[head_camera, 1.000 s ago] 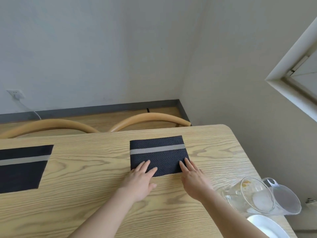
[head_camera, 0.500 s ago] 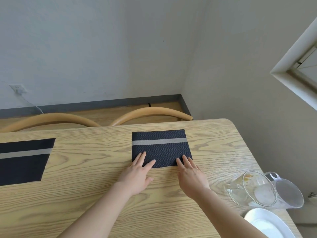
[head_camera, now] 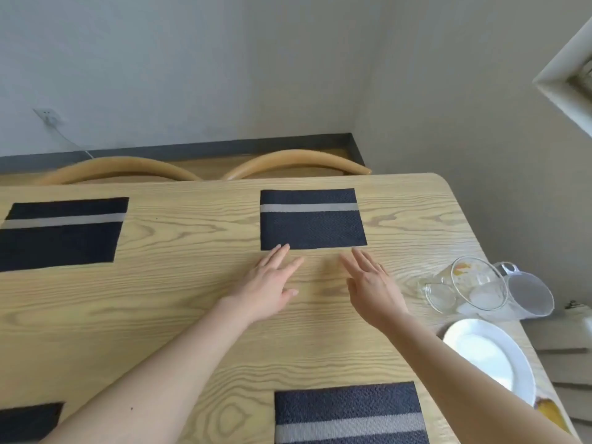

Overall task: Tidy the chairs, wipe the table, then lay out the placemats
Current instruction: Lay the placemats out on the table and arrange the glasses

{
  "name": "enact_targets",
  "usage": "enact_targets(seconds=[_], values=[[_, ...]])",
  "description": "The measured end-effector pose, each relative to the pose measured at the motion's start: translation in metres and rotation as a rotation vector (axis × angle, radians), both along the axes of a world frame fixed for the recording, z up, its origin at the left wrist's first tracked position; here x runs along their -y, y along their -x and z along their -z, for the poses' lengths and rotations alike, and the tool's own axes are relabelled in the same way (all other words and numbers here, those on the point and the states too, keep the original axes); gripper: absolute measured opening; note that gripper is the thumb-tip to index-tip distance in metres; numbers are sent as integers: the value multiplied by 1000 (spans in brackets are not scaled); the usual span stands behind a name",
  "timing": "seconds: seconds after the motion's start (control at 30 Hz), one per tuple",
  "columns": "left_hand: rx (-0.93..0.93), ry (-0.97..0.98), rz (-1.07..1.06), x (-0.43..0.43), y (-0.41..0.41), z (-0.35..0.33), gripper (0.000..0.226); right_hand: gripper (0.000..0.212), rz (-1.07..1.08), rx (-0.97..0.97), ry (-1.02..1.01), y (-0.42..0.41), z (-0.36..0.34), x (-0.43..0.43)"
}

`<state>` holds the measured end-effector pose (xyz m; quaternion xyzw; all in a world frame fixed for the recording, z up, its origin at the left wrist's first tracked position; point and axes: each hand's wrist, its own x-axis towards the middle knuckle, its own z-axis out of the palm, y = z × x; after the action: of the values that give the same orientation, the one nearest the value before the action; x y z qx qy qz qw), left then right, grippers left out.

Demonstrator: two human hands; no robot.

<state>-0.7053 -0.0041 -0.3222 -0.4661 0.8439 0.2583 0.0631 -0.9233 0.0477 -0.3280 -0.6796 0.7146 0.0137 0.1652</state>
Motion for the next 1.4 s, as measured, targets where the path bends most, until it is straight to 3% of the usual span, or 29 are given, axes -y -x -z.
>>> enact_targets(seconds=[0.2, 0.63, 0.77, 0.87, 1.0, 1.27, 1.4], values=[[31, 110, -16, -78, -19, -3, 61, 54, -77, 65, 53, -24, -6, -53], [-36, -7, 152, -203, -36, 14, 59, 48, 60, -46, 10, -34, -3, -214], [11, -20, 220, -221, -41, 19, 72, 73, 89, -41, -125, -41, 2, -253], [49, -6, 260, -224, -45, 19, 84, 91, 96, -57, -188, -52, 3, -257], [80, 7, 259, -224, -55, 19, 89, 98, 110, -58, -210, -71, 4, -252], [84, -11, 247, -222, -67, 15, 89, 97, 109, -40, -238, -80, 1, -247], [76, -12, 240, -218, -59, 5, 89, 84, 142, 15, -192, -77, -8, -241]])
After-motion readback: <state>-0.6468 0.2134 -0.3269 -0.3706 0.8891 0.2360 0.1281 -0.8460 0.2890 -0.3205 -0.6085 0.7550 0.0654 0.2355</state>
